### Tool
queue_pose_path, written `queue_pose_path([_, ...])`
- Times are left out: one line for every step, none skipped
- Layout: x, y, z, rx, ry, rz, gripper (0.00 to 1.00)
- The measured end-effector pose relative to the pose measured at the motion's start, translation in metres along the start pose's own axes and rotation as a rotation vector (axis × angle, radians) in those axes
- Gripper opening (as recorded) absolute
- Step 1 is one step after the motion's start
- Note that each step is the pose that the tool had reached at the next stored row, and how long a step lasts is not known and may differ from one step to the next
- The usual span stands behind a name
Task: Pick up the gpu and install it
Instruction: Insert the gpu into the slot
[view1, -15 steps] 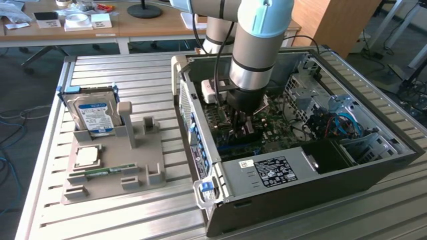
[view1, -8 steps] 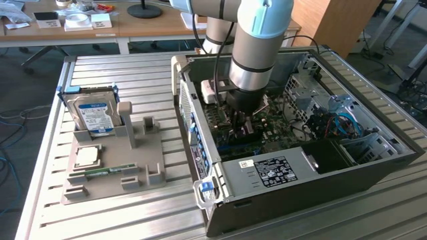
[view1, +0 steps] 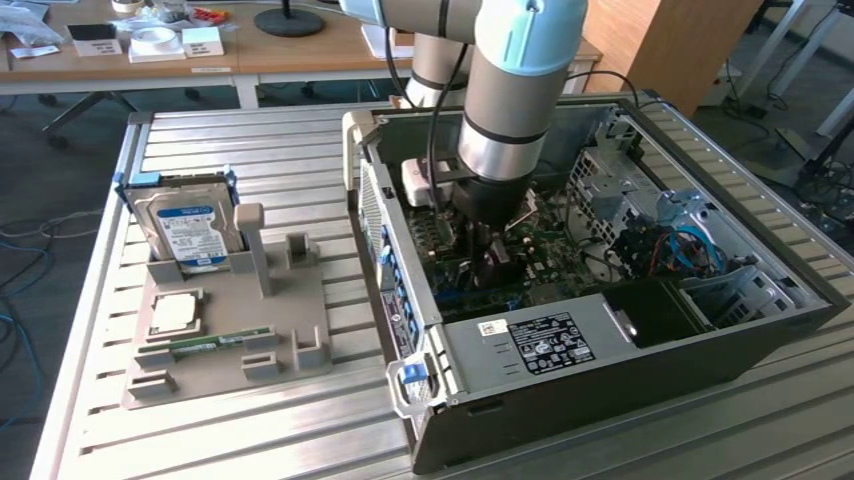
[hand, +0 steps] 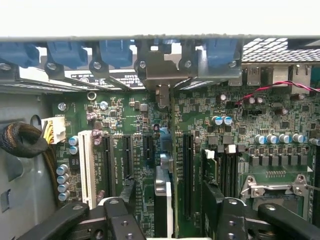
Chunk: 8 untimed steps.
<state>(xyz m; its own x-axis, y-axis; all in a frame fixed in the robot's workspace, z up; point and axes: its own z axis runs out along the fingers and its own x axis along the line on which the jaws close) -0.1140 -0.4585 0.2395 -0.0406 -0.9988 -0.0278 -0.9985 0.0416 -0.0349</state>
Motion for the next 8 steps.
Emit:
queue_pose_path([0.0, -0.0001, -0.003, -0.0001, 0.0002, 0.0, 0.64])
queue_pose_path([0.0, -0.0002, -0.0061, 0.0, 0.0001, 0.0, 0.64])
queue_pose_path([0.0, -0.0003, -0.0094, 0.0, 0.0001, 0.0, 0.64])
queue_pose_path([0.0, -0.0004, -0.0128, 0.0, 0.0, 0.0, 0.64])
queue_pose_path([0.0, -0.0006, -0.0164, 0.0, 0.0, 0.0, 0.64])
queue_pose_path([-0.001, -0.0007, -0.0196, 0.0, 0.0001, 0.0, 0.64])
queue_pose_path([-0.001, -0.0008, -0.0228, 0.0, 0.0, 0.0, 0.64])
queue_pose_path([-0.001, -0.0009, -0.0263, 0.0, 0.0, 0.0, 0.64])
